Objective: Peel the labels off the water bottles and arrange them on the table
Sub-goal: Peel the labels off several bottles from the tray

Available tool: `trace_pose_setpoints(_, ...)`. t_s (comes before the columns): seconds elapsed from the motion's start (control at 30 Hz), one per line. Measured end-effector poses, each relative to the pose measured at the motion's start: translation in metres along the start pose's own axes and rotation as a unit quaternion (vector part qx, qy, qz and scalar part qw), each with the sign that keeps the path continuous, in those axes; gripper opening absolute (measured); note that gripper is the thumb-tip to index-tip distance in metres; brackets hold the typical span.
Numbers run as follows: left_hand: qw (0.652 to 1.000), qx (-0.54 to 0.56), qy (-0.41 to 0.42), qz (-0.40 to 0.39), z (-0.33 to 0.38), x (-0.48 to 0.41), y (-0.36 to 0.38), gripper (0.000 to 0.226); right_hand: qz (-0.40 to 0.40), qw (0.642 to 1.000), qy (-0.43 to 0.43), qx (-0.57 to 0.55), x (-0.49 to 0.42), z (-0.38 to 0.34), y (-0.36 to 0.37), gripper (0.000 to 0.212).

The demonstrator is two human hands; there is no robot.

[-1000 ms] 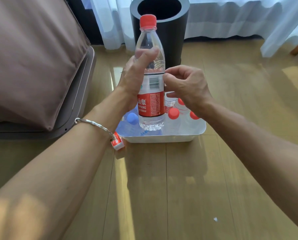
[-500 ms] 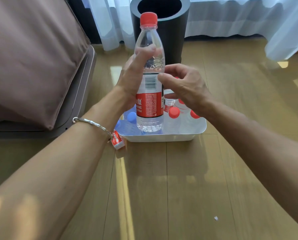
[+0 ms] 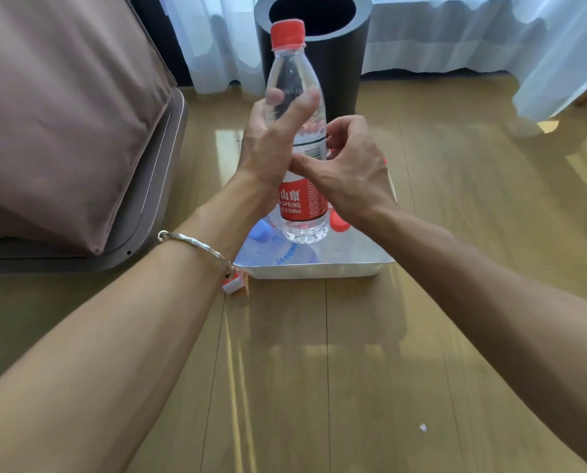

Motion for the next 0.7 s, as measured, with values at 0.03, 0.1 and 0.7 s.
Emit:
trace_pose_setpoints(0.03, 1.0, -0.004, 0.004, 0.005, 0.0003, 0.0004, -0.0006, 0.068, 0.005, 1.0, 0.0, 0.008, 0.0007, 0.0002, 0.0007, 0.056)
trace_pose_setpoints(0.1, 1.0, -0.008, 0.009, 0.02, 0.001, 0.0021, -0.003, 0.074, 0.006, 1.0, -0.001, 0.01, 0.0023, 0.0018, 0.0046, 0.053)
trace_pose_setpoints(0.7, 0.998, 0.016, -0.007, 0.054, -0.0046, 0.0051, 0.0008, 0.087, -0.003, 1.0, -0.012, -0.001, -0.0021, 0.0052, 0.0016, 0.037)
Point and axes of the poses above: each hand's wrist, its own x-axis away from the middle knuckle, its own y-axis out of the palm, z = x × y, the point moved 4 cm from there along -x, towards the middle knuckle, and after that the axes turned 1 degree about y, right-handed, at the moved point
